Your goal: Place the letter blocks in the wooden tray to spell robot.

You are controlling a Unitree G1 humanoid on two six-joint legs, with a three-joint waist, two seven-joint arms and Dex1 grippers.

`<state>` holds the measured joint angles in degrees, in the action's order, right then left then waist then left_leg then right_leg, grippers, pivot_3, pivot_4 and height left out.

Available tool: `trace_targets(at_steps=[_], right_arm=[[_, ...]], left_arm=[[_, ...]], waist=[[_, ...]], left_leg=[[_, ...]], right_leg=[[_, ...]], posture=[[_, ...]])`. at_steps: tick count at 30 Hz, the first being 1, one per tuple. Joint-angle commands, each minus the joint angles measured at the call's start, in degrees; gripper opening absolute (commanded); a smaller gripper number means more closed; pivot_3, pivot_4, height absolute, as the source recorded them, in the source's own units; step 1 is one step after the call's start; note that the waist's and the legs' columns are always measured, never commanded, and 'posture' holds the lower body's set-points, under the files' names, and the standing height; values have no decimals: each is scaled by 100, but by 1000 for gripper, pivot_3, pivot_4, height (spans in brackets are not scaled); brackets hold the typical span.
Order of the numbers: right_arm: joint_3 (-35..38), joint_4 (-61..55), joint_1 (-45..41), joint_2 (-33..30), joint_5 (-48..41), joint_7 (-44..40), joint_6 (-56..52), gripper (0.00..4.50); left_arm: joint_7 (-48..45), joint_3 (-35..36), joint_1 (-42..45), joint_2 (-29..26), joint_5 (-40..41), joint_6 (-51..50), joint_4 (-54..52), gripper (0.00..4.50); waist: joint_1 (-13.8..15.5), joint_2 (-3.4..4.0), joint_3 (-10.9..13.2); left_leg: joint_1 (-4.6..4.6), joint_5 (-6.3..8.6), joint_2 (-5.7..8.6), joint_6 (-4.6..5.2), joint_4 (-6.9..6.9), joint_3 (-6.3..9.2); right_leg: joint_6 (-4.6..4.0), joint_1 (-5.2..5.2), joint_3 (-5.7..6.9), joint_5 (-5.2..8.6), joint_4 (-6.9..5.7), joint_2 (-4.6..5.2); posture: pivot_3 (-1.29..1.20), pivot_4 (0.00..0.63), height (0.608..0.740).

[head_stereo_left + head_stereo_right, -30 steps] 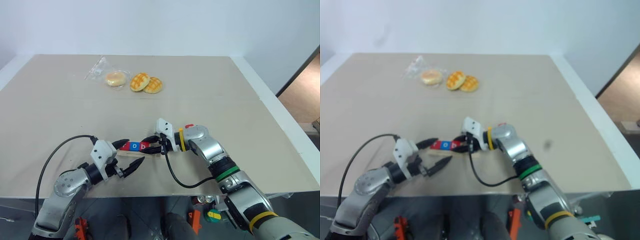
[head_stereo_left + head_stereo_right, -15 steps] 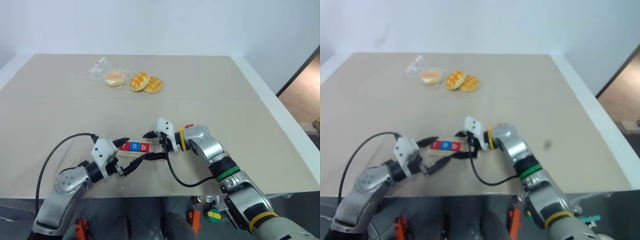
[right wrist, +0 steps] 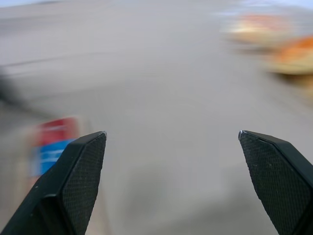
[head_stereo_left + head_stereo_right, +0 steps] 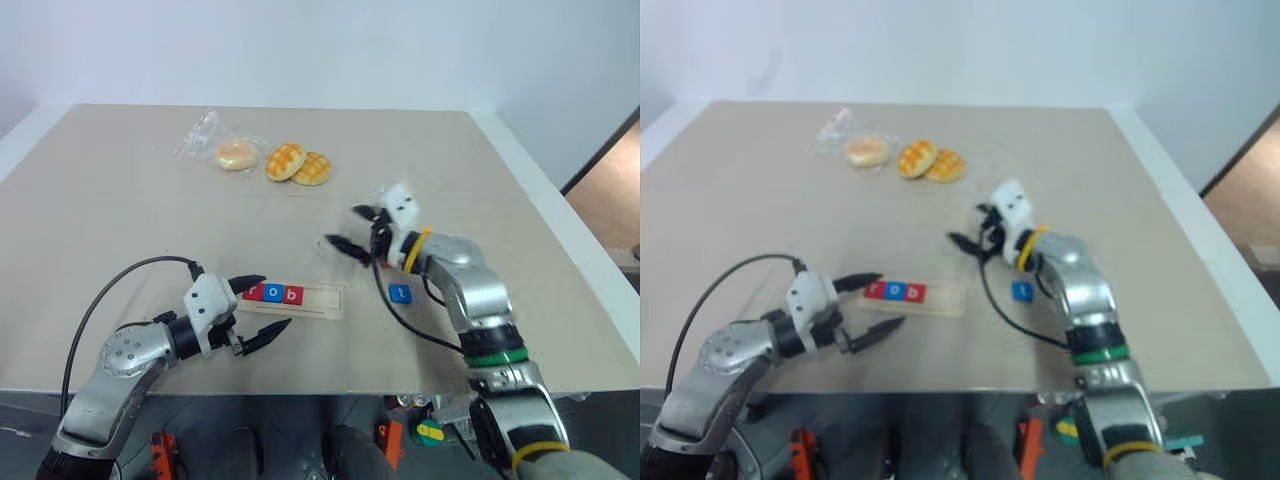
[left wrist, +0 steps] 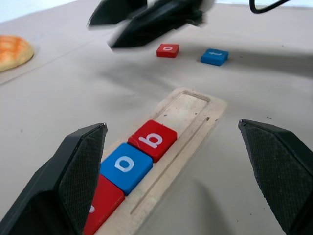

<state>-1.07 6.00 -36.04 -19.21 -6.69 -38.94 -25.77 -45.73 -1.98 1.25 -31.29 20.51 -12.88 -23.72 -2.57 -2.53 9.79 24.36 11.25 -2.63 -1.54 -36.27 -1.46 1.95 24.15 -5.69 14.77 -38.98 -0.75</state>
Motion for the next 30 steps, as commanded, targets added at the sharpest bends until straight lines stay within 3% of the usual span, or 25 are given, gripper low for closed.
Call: trace_targets(at_steps=[1,5,14,15,17,23,30], right_arm=[[86,-952,491,176,555,1262,-284,4477],[330,-953,638,586,709,2219,-608,4477],[372,-550,705,907,582,2726,-1101,4477],[370,-527,738,937,582,2779,-1126,3942],[292,-584,846,959,621,2858,-1238,3410],[150,-1181,1279,1031,608,3003,-1712,1255],[265,-2906,1793,912,439,3009,-2550,1238]], left_arm=[[57,-28,129,42,-50,118,-162,4500],[134,-119,166,147,-63,61,-198,4500],[148,-321,286,208,10,-92,-321,4500],[162,-334,303,219,10,-115,-343,4500],[182,-358,326,233,14,-140,-364,4500],[206,-412,335,261,-22,-133,-339,4500],[135,-486,327,194,-63,-116,-315,4500]], waist=[[-13,0,-1],[-93,3,1],[-94,2,0],[-94,3,0],[-94,2,0],[-92,1,-7],[-86,2,-7]], left_leg=[[3,0,3,0,2,-3],[0,2,-6,-3,1,-14],[-1,-10,-7,-3,-3,-13],[0,-10,-6,-3,-3,-12],[1,-9,-6,-3,-2,-10],[0,-9,-5,-3,-2,-6],[-4,-9,-4,-3,-5,-6]], right_leg=[[0,3,-3,0,0,1],[7,17,-13,-4,-1,-5],[12,11,-14,-11,-4,-16],[13,10,-15,-10,-4,-15],[14,10,-15,-9,-4,-15],[17,5,-13,-6,-4,-15],[17,1,-12,-7,-4,-14]], posture=[[0,150,740],[0,150,740],[0,150,740],[0,150,740],[0,150,740],[0,150,740],[0,150,740]])
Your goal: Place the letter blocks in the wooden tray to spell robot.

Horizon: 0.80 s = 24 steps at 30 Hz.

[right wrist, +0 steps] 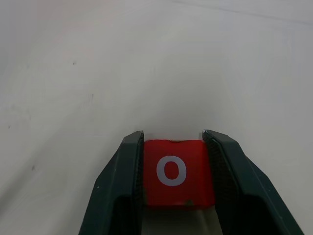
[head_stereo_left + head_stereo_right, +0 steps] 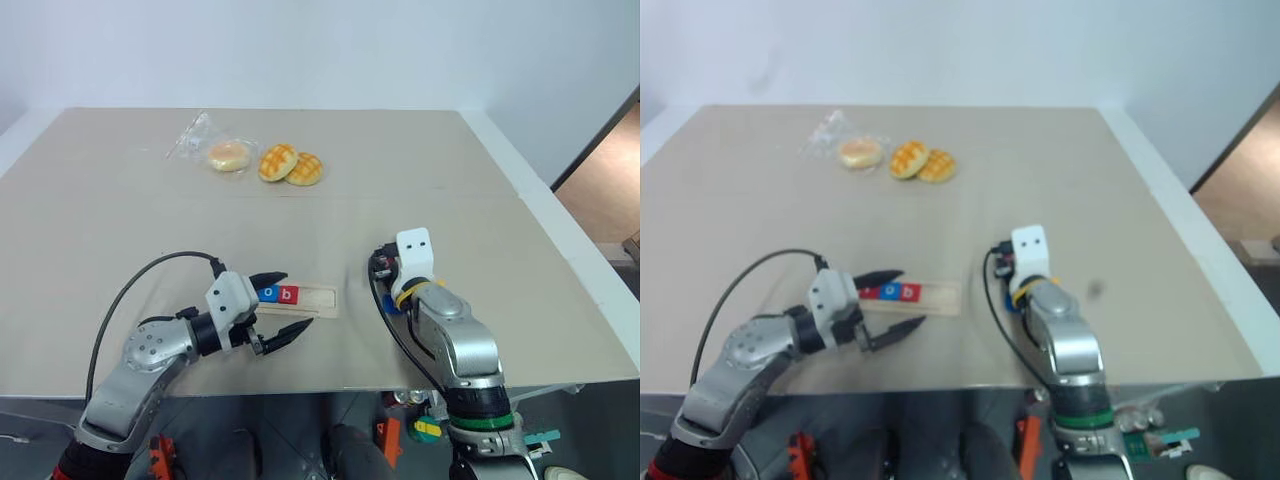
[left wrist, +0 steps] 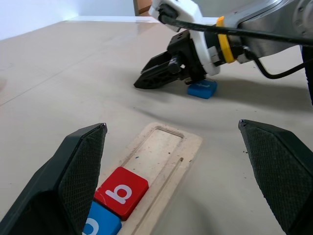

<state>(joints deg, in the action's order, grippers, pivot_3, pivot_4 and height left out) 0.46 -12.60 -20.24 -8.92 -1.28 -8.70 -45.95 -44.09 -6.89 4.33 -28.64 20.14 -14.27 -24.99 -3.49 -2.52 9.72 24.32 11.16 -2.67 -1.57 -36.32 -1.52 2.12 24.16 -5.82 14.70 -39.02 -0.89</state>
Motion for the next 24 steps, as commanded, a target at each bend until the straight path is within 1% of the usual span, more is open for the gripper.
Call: trace_targets(at_steps=[1,3,6,10,12,17,20,24], right_arm=[[141,-1488,358,-133,-173,-34,-781,1238],[146,-2231,633,-186,-297,-86,-1113,1238],[197,-2751,802,-197,-395,-59,-1462,1238],[228,-3609,1400,-322,-560,-163,-1943,1238],[151,-3731,1787,-364,-608,-218,-1904,1238],[-108,-3761,2148,-303,-612,-105,-1727,1238],[-123,-3746,2239,-163,-602,36,-1687,1238],[-110,-3700,2123,15,-618,158,-1599,1238]], left_arm=[[-36,7,23,-76,-21,16,-180,4500],[-75,3,29,-108,-11,16,-155,4500],[-121,-14,51,-163,-17,47,-93,4500],[-190,21,69,-204,-5,59,-10,4500],[-236,3,49,-224,-23,88,33,4500],[-279,1,68,-237,-38,102,97,4500],[-305,12,62,-250,-46,97,106,4500],[-309,19,2,-275,-72,100,80,4500]], waist=[[7,1,1],[10,1,1],[-8,2,1],[-5,1,0],[-6,1,0],[-36,1,-1],[-45,0,-1],[-52,0,-1]], left_leg=[[4,0,1,0,2,1],[7,0,1,0,4,1],[6,1,0,-1,4,0],[5,0,-1,0,2,6],[4,0,-1,0,2,5],[4,0,0,-1,1,-2],[2,-1,-1,0,0,4],[2,-1,-1,0,0,3]], right_leg=[[2,5,0,2,0,2],[3,8,0,5,0,3],[2,10,0,6,0,3],[-2,6,8,3,0,2],[-2,6,7,4,0,3],[-4,8,4,4,0,6],[-5,5,8,3,0,4],[-6,5,7,3,0,4]], posture=[[0,150,740],[0,150,740],[0,150,740],[0,150,740],[0,150,740],[0,150,740],[0,150,740],[0,150,740]])
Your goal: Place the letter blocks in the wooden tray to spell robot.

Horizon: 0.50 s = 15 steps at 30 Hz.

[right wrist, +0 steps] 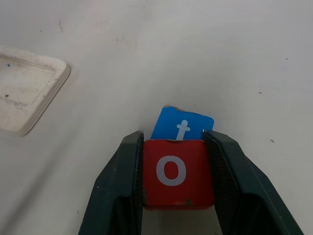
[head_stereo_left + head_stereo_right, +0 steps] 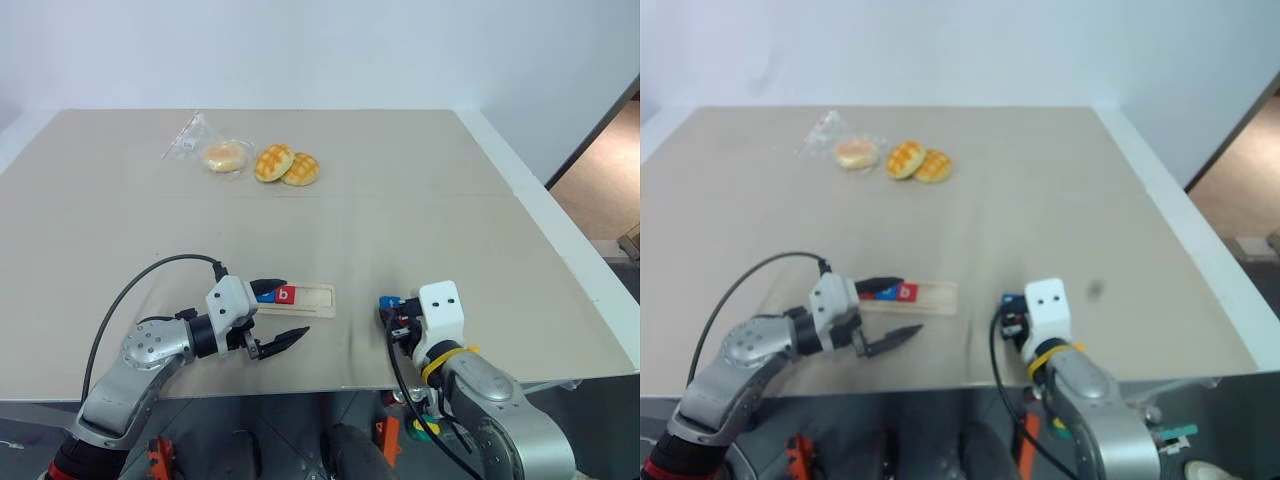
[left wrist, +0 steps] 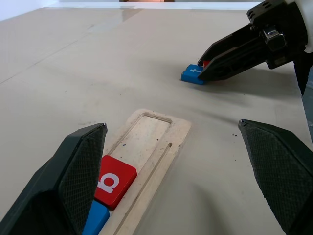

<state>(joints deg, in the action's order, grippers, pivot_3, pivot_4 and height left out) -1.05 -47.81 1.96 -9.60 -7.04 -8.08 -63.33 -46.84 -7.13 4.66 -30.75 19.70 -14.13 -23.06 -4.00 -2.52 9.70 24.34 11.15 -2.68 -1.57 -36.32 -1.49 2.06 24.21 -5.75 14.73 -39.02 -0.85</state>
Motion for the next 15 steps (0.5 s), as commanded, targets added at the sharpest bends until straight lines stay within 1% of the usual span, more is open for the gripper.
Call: trace_targets(at_steps=[1,7,11,15], right_arm=[[38,-189,-120,91,-46,101,141,1238],[223,-478,-161,-13,-234,-27,-194,1238],[403,-923,-44,-167,-394,-96,-761,1238],[476,-1130,57,-53,-446,18,-1118,1238]], left_arm=[[-29,44,-47,-69,-33,77,-129,4500],[-6,65,-101,-77,-58,54,-186,4500],[-3,71,-130,-97,-63,42,-212,4500],[5,80,-141,-111,-59,38,-215,4500]], waist=[[-2,0,0],[-7,0,0],[-6,0,0],[-6,0,0]], left_leg=[[0,0,0,0,0,-1],[2,0,1,0,0,0],[2,0,1,0,0,0],[1,0,-2,0,1,4]], right_leg=[[0,0,-1,0,0,0],[3,0,0,3,0,2],[3,0,-1,2,0,2],[1,0,2,3,0,0]], posture=[[0,150,740],[0,150,740],[0,150,740],[0,150,740]])
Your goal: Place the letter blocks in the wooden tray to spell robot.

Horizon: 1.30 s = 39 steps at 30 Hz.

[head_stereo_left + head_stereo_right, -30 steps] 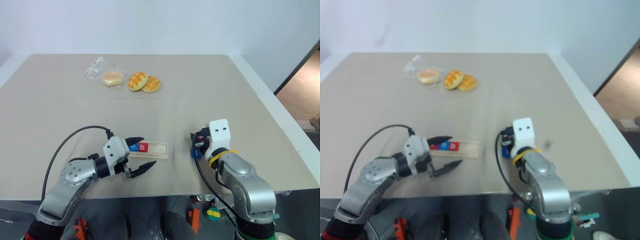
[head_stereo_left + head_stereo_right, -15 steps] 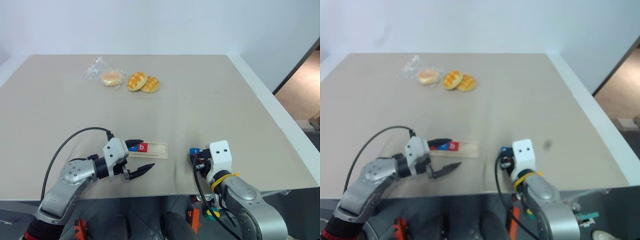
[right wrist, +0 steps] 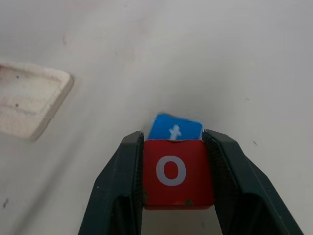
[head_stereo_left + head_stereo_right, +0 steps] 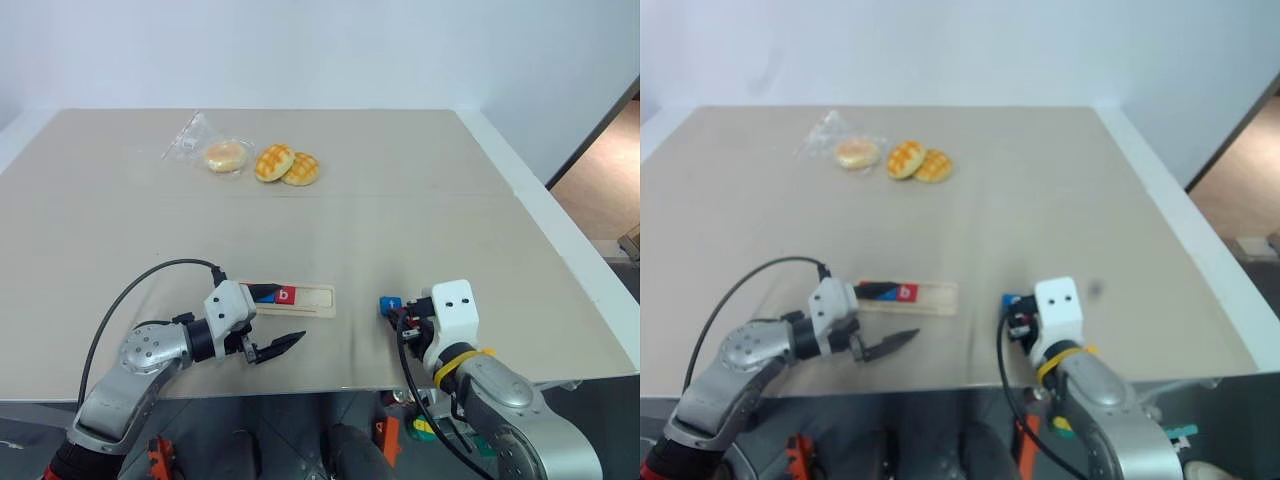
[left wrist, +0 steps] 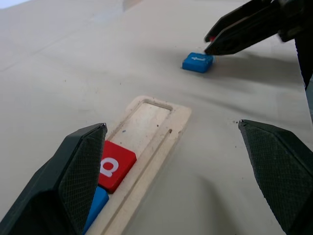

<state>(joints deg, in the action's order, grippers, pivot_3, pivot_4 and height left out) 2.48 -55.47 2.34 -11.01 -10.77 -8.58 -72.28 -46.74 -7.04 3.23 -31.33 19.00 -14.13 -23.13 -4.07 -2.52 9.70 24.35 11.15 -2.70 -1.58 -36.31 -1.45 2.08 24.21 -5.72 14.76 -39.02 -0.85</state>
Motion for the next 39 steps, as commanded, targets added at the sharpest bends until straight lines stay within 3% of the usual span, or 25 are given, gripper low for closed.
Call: trace_targets(at_steps=[1,9,29,31,36,37,39], right_arm=[[164,-370,19,141,-110,62,-312,1238],[63,136,-167,78,-137,57,-307,1238],[-155,812,-671,604,-1,653,67,1238],[-124,731,-660,698,-23,701,19,2285],[-45,570,-676,673,3,725,-29,3986],[5,526,-689,649,-13,707,-81,4302],[95,410,-710,556,-67,630,-204,4458]], left_arm=[[-2,71,-1,-54,12,37,-209,4500],[-46,73,31,-85,3,74,-138,4500],[22,61,-55,-142,-43,62,-189,4500],[19,59,-52,-139,-54,66,-179,4500],[-2,56,-55,-138,-83,102,-128,4500],[-9,47,-59,-136,-92,115,-120,4500],[-35,15,-59,-134,-124,147,-106,4500]], waist=[[0,0,0],[-5,-2,-1],[-9,-2,-1],[-9,-2,-1],[-11,-2,-1],[-11,-2,-1],[-11,-2,-1]], left_leg=[[0,0,-1,0,0,0],[-1,0,3,0,-2,-4],[1,0,1,0,0,-3],[1,0,1,0,0,-4],[2,0,1,0,0,-4],[2,0,1,0,0,-5],[2,0,1,0,0,-4]], right_leg=[[-1,0,0,-1,0,-1],[0,-1,-2,-2,0,3],[0,1,-2,0,0,2],[1,1,-2,0,0,2],[1,1,-3,0,0,4],[1,1,-3,0,0,4],[2,1,-2,0,0,5]], posture=[[0,150,740],[0,150,740],[0,150,740],[0,150,740],[0,150,740],[0,150,740],[0,150,740]])
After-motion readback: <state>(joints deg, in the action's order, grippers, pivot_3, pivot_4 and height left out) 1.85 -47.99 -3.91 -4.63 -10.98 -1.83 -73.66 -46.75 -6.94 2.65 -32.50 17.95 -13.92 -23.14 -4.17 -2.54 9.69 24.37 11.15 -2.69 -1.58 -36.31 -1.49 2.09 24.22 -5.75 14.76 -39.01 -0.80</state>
